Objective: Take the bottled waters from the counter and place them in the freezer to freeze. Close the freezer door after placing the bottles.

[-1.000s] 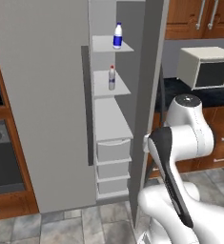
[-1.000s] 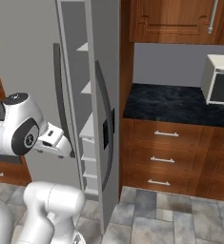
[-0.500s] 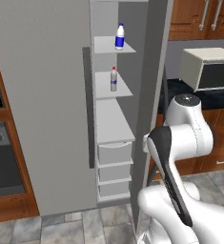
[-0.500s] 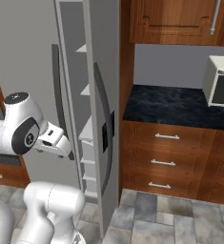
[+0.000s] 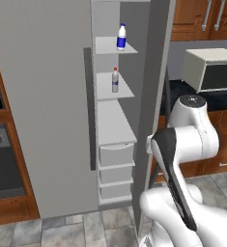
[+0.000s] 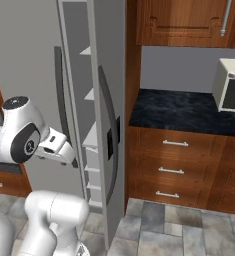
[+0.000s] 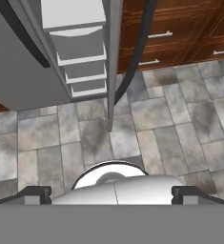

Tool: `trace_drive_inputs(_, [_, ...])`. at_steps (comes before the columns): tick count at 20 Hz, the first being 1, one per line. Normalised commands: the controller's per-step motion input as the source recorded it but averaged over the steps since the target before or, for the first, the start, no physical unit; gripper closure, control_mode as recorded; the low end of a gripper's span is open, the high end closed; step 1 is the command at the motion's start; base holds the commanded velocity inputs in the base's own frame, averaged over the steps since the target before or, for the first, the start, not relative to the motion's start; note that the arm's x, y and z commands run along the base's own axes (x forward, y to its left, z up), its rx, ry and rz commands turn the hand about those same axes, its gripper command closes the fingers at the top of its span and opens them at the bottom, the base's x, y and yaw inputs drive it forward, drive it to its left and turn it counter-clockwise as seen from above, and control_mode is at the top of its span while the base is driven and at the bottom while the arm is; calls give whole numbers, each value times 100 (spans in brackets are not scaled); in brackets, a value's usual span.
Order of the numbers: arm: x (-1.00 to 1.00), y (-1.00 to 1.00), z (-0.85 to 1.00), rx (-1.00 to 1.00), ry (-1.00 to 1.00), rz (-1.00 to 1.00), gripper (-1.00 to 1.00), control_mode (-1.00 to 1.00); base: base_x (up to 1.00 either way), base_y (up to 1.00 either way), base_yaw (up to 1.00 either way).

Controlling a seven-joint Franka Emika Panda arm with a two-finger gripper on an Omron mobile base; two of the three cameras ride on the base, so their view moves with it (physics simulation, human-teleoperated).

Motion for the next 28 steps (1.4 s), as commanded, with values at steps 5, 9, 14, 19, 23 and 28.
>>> trace_drive_inputs(5, [-33,-70,50,12,-9,19,-100,-100,0,0,0])
trace_drive_inputs(9, [-9,-86,11,22,-6,25,-100,-100,0,0,0])
trace_drive_inputs(14, [12,-89,0,28,-7,41,-100,-100,0,0,0])
trace_drive_inputs(19, [34,-44,-29,8,-26,52,-100,-100,0,0,0])
trace_drive_inputs(23, [57,-48,-43,5,-28,51,-100,-100,0,0,0])
trace_drive_inputs(28, [25,-50,-41,5,-19,41,-100,-100,0,0,0])
